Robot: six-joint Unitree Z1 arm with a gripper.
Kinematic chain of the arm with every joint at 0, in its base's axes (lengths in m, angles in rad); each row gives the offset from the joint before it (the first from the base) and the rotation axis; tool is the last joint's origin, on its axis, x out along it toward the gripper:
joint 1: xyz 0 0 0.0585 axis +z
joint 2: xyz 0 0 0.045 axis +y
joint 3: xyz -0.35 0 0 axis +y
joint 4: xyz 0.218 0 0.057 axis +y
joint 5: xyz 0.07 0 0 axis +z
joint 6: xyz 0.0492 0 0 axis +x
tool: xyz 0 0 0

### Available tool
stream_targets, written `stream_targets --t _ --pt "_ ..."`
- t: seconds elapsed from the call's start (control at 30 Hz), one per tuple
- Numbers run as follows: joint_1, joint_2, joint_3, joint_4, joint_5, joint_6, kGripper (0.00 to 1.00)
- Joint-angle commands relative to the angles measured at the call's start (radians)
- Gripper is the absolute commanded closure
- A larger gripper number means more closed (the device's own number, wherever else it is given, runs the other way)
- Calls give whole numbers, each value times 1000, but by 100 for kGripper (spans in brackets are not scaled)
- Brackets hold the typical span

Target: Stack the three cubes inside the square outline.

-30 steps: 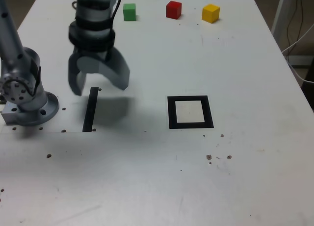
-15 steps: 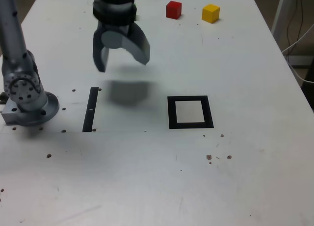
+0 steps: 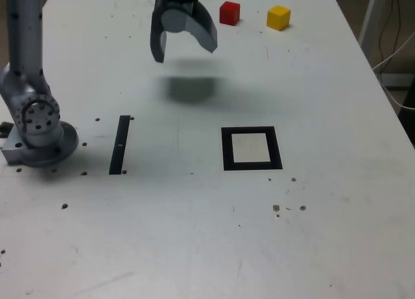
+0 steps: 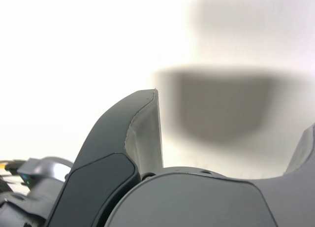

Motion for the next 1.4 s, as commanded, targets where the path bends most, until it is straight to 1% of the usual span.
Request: stream_targets --t 0.0,0.2,0.53,0.93,1.23,1.37 --pt "35 37 -47 15 12 23 1" --pt "104 126 -192 57 34 82 1" --pt "134 270 -411 140 57 137 1" --pt "163 419 -694 237 64 174 1" --pt "192 550 -960 321 63 199 1" --pt "204 599 -1064 345 63 210 1"
